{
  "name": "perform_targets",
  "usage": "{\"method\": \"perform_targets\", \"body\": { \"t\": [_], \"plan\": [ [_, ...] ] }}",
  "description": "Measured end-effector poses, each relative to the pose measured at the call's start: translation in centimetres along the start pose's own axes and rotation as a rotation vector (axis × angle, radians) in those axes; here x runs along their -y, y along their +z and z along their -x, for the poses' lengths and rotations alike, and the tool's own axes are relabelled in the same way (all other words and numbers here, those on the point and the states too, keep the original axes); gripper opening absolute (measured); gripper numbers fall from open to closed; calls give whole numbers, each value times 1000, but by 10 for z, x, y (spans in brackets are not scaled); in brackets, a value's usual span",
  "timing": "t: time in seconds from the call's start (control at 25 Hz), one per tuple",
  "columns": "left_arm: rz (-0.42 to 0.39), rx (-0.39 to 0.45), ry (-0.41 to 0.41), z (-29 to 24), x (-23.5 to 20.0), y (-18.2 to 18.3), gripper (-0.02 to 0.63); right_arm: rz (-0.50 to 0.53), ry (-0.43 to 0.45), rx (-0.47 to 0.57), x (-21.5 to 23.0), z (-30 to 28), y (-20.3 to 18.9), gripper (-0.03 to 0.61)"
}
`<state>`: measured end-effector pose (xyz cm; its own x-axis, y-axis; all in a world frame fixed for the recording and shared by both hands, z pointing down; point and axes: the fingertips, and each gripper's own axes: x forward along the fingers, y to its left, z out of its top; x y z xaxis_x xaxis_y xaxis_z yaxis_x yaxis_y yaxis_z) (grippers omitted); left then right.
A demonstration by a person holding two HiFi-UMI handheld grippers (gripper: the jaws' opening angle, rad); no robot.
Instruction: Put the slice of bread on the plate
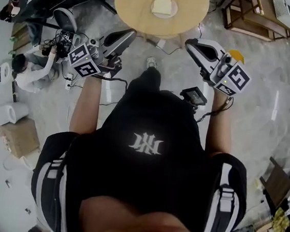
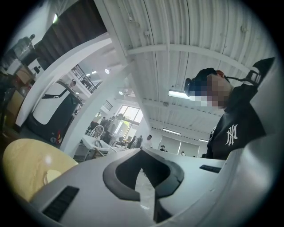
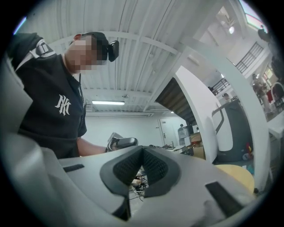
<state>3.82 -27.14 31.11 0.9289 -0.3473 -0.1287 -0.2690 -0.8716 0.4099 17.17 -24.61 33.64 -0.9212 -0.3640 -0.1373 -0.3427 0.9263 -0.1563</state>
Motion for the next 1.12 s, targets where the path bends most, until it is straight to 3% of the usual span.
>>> {"method": "perform_targets", "body": {
  "t": [0.12, 0.28, 0.44, 0.64, 0.8, 1.0, 1.12],
  "plan": [
    [53, 8, 41, 13, 31, -22, 5, -22, -67, 34, -31, 32, -3, 3],
    [73, -19, 32, 17, 48, -46, 5, -57, -95, 48, -46, 50, -10, 3],
    [75, 2, 42, 24, 59, -37, 5, -75, -134, -2, -58, 43, -22, 3],
    [3, 67, -21, 43, 82, -18, 5, -32, -121, -60, -101, 29, -19, 3],
    [107, 144, -108, 80, 104, -23, 5, -44, -106, -53, -138, -5, -15, 3],
    [112, 69, -158, 152, 138, -66, 5, -57, -119, -122, -193, -64, -47, 3],
    [154, 58, -198, 193, 148, -82, 5, -66, -87, -96, -231, -87, -54, 3]
  ]
}}
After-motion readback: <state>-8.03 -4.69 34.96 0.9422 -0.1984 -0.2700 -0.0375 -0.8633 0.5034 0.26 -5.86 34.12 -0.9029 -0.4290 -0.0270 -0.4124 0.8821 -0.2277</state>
